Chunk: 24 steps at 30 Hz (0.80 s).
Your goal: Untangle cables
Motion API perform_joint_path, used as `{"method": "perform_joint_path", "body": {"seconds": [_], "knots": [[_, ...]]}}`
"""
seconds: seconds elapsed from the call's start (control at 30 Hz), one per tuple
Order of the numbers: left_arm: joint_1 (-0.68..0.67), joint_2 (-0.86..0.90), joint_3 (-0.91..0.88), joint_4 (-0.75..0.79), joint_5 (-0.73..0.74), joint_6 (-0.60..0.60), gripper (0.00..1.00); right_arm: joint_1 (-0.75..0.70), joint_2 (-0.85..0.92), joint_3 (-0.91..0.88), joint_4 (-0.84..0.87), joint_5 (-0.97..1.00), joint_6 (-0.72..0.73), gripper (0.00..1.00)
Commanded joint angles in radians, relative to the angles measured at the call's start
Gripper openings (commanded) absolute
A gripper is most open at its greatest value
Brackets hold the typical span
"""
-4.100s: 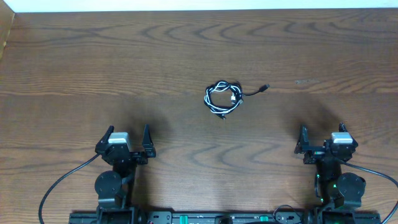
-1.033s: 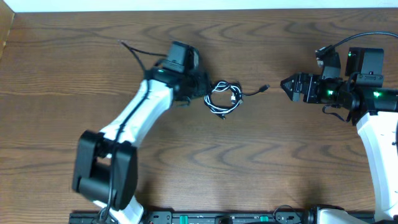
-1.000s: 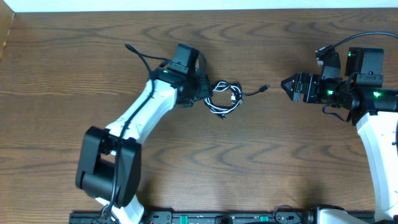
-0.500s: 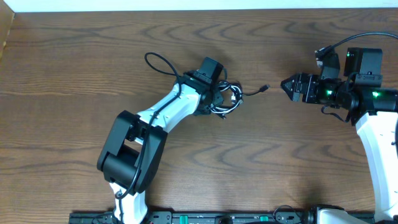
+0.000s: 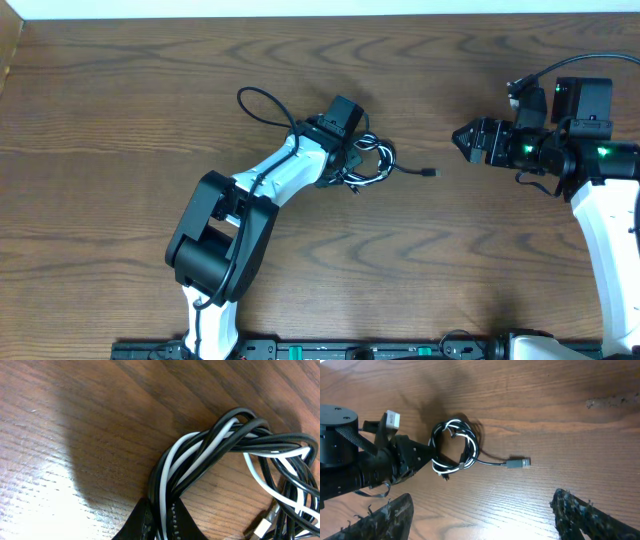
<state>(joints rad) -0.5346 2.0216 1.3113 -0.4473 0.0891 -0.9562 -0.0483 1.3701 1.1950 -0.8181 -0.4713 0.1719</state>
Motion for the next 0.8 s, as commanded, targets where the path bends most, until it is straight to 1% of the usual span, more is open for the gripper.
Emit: {"method": "perform_joint_path", "body": {"seconds": [0.0, 0.17, 0.2, 0.23, 0.3, 0.37, 0.43, 0.63, 0.77], "knots": [[0.013, -0.007, 0.010, 0.016, 0.103, 0.132, 0.07, 0.008, 0.005, 0.019, 0.008, 0.000, 0.007, 0.84], [0.039, -0.121, 0.010, 0.092, 0.328, 0.381, 0.07, 0.038, 0.005, 0.019, 0.052, -0.053, 0.006, 0.77], [0.044, -0.163, 0.010, 0.094, 0.354, 0.442, 0.07, 0.050, 0.005, 0.019, 0.073, -0.082, 0.001, 0.75], [0.047, -0.195, 0.010, 0.089, 0.356, 0.469, 0.08, 0.060, 0.005, 0.019, 0.089, -0.105, -0.005, 0.74], [0.052, -0.246, 0.010, 0.085, 0.357, 0.504, 0.07, 0.080, 0.005, 0.019, 0.112, -0.129, -0.008, 0.71], [0.054, -0.299, 0.010, 0.083, 0.357, 0.542, 0.08, 0.104, 0.005, 0.019, 0.128, -0.134, -0.008, 0.65], [0.054, -0.341, 0.010, 0.082, 0.357, 0.568, 0.08, 0.129, 0.005, 0.019, 0.135, -0.134, -0.008, 0.62], [0.054, -0.407, 0.010, 0.023, 0.357, 0.627, 0.08, 0.204, 0.005, 0.019, 0.163, -0.132, -0.008, 0.60], [0.054, -0.407, 0.009, -0.030, 0.365, 0.634, 0.07, 0.253, 0.005, 0.019, 0.171, -0.048, 0.015, 0.60]]}}
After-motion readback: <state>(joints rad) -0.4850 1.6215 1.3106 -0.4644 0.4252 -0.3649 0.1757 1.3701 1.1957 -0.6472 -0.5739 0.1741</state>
